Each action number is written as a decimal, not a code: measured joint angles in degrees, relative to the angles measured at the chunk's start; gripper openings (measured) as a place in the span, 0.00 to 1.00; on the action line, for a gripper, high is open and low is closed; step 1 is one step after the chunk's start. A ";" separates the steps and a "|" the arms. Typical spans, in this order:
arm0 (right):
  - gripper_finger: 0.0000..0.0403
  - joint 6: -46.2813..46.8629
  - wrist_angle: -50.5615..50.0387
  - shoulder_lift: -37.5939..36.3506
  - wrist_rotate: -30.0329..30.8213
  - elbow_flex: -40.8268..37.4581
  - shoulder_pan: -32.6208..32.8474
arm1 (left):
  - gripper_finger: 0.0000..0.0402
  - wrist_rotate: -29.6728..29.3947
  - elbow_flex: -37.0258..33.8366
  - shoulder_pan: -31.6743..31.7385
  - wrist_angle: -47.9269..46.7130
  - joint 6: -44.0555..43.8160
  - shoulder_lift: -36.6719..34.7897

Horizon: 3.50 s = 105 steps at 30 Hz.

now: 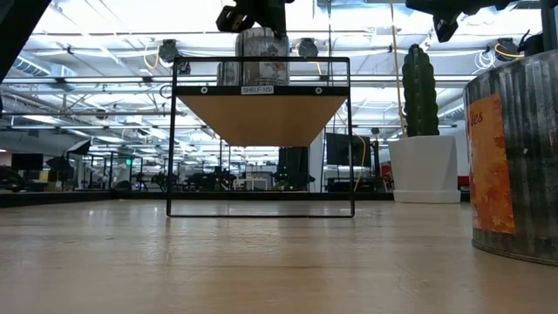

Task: Pick & Place candle stick holders
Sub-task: Put the brown scented candle on the shelf

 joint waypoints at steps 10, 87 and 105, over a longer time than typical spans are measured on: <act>0.00 0.00 -0.01 0.00 -0.02 0.00 0.00 | 0.05 -0.59 0.00 0.04 0.04 -0.15 -0.04; 0.00 0.39 -0.01 0.02 -0.02 0.04 0.02 | 0.05 -5.16 0.00 -0.20 0.82 -0.59 -0.04; 0.00 0.39 0.01 0.01 -0.02 0.04 0.01 | 0.05 -3.76 0.00 -0.39 1.91 -0.18 -0.04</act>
